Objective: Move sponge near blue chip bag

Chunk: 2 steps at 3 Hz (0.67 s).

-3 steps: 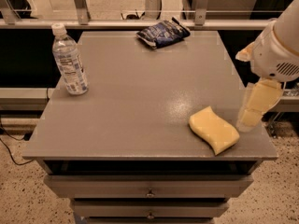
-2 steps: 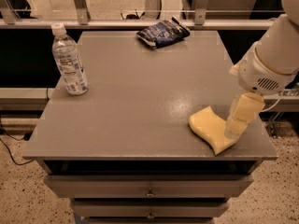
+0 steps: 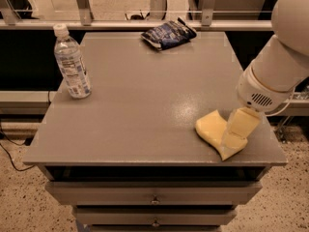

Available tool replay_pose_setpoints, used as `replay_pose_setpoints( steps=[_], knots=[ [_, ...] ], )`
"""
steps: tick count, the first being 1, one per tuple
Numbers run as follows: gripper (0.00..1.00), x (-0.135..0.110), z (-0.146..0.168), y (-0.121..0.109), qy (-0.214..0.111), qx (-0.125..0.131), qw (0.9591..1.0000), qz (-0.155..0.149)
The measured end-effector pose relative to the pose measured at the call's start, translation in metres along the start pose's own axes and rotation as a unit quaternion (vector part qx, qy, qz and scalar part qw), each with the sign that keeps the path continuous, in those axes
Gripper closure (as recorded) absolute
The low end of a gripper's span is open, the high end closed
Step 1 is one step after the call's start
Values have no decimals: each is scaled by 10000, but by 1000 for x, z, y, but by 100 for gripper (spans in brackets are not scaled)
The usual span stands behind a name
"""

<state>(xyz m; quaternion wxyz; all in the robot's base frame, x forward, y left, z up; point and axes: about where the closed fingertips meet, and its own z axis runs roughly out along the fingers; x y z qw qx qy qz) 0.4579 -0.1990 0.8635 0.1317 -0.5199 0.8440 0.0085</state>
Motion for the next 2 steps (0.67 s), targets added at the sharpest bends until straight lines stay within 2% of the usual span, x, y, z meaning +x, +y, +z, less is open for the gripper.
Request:
replay_pose_setpoints(
  steps=[2],
  knots=[
    [0,4,28,20,124,-183,9986,484]
  ],
)
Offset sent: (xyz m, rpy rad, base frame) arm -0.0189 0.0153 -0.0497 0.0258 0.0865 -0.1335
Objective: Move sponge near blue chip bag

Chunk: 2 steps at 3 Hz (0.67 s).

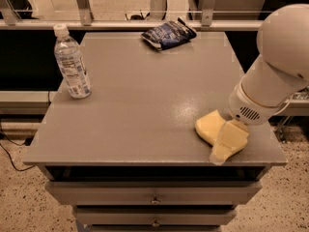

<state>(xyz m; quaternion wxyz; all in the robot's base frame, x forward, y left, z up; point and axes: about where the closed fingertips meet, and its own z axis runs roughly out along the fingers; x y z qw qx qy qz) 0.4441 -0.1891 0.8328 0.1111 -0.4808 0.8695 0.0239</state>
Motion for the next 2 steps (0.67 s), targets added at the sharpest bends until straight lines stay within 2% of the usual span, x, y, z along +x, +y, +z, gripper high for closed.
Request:
replay_pose_setpoints(
  steps=[1,2],
  knots=[
    [15,-9,9,-3,-38,33,9999,104],
    [39,-26,10,-13,-131,150,9997,126]
  ],
)
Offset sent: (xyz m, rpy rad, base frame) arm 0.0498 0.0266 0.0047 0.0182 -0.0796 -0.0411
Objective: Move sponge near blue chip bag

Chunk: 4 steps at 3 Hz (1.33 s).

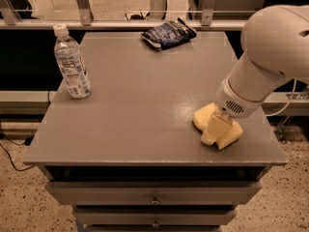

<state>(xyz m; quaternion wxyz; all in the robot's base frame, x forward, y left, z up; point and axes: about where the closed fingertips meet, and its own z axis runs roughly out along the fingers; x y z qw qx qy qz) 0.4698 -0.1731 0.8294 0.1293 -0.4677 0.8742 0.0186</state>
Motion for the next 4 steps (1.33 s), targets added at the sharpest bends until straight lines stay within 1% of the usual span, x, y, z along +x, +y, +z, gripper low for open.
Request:
replay_pose_setpoints(
  steps=[1,2,3,4],
  knots=[
    [62,-15,3,-7,-76,61,10000,-1],
    [85,-38,-8,-21,-375,246,9988,-188],
    [100,-58,-49,-52,-735,703,9929,-614],
    [100,-58,-49,-52,-735,703,9929,-614]
  ],
)
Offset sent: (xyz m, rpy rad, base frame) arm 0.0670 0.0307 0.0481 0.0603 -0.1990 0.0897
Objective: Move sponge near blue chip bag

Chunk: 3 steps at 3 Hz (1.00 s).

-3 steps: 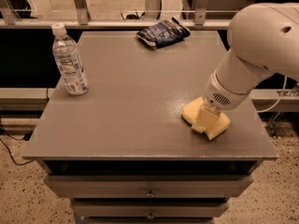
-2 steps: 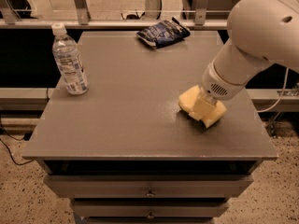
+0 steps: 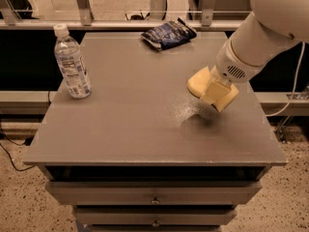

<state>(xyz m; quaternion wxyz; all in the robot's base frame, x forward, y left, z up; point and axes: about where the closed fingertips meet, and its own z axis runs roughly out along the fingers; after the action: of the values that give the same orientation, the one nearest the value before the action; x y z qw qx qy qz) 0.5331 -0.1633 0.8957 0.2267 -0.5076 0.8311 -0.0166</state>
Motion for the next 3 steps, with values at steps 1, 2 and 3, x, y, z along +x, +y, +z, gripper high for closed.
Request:
replay_pose_setpoints(
  steps=[1,2,3],
  knots=[
    [100,-5,5,-13,-187,113,9998,39],
    [100,-12,9,-47,-533,312,9980,154],
    [100,-26,8,-89,-887,590,9942,154]
  ],
)
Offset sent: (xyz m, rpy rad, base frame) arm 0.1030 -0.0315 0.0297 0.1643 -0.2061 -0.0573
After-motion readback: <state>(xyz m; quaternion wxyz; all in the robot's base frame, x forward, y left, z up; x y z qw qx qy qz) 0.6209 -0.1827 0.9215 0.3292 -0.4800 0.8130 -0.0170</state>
